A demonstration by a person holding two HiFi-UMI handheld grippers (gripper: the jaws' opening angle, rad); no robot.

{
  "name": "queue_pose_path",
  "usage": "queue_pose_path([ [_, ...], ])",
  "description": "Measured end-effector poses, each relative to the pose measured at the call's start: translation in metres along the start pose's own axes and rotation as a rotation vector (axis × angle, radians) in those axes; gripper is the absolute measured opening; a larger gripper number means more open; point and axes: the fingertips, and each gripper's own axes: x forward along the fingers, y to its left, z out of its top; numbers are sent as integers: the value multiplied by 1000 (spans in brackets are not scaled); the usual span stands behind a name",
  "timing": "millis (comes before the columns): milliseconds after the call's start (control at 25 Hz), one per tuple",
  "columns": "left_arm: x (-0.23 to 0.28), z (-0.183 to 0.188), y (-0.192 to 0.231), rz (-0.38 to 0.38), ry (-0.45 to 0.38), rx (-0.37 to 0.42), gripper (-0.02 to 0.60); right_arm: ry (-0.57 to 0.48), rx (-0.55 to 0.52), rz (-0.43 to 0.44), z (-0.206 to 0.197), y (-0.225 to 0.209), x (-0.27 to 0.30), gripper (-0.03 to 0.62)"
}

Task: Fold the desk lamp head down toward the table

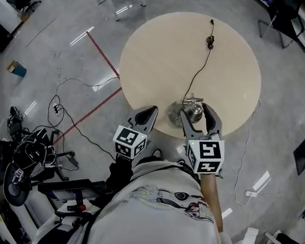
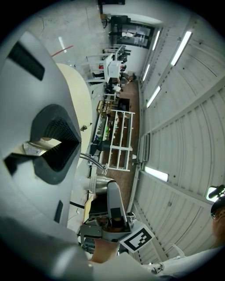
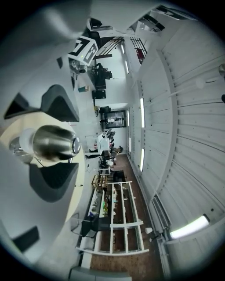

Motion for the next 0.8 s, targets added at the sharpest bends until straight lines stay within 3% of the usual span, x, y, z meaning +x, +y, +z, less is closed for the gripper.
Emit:
queue_pose_path([
  [200, -3, -1, 4, 10, -4, 0, 2, 16, -32, -43, -7, -3, 3, 272],
  [800, -4, -8, 0, -4, 10, -12, 2, 10, -46, -47, -13, 4, -7, 270],
])
